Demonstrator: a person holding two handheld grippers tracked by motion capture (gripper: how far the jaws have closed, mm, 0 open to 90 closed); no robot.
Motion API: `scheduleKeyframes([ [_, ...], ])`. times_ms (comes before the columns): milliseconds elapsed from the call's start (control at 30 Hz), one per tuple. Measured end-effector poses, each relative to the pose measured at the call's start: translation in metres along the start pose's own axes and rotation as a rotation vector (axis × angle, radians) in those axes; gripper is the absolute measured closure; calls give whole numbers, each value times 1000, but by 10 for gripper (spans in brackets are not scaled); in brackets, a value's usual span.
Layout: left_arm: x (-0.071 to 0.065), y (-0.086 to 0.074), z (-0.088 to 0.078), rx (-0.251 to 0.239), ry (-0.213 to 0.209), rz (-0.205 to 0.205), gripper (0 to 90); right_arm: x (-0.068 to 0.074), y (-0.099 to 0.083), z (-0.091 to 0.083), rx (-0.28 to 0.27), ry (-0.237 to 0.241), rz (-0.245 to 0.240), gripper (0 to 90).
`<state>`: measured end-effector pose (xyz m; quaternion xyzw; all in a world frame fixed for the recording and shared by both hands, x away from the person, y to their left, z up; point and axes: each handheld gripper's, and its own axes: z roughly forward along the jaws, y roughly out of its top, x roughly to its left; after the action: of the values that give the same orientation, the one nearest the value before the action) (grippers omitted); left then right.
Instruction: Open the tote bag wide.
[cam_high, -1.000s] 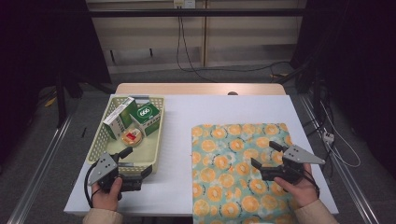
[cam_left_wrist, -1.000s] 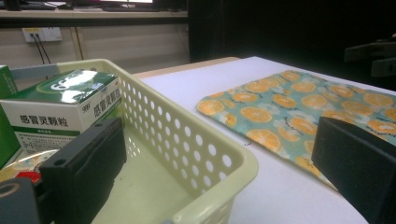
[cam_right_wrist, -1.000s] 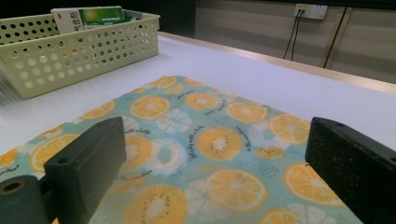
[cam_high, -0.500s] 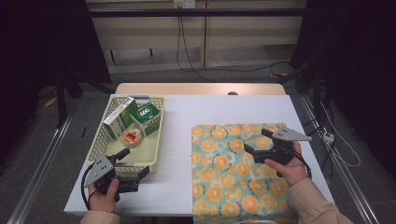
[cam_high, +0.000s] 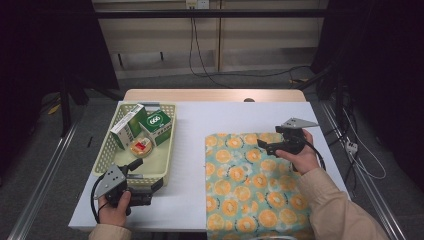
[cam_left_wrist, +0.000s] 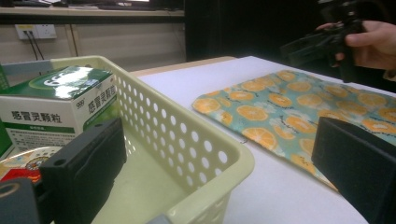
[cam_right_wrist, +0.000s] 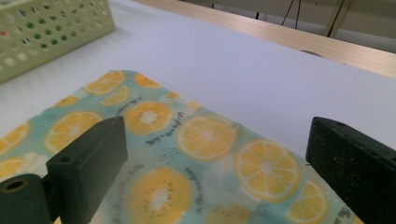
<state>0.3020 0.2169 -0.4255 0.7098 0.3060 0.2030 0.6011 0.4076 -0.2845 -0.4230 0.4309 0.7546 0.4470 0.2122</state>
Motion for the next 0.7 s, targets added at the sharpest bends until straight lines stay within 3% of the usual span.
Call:
scheduleKeyframes([
  [200, 1, 0, 1, -2, 0, 5, 29, -9, 1, 28, 51, 33, 10, 96],
  [400, 1, 1, 0, -2, -2, 1, 29, -2, 7, 59, 99, 88, -39, 148],
  [533, 1, 2, -1, -7, -3, 1, 30, -1, 6, 69, 119, 87, -53, 150],
  [633, 3, 1, -2, -11, 0, 0, 28, -5, 3, 76, 137, 83, -24, 172],
  [700, 2, 0, -2, -7, -4, -3, 28, -6, 3, 77, 146, 71, -35, 172],
])
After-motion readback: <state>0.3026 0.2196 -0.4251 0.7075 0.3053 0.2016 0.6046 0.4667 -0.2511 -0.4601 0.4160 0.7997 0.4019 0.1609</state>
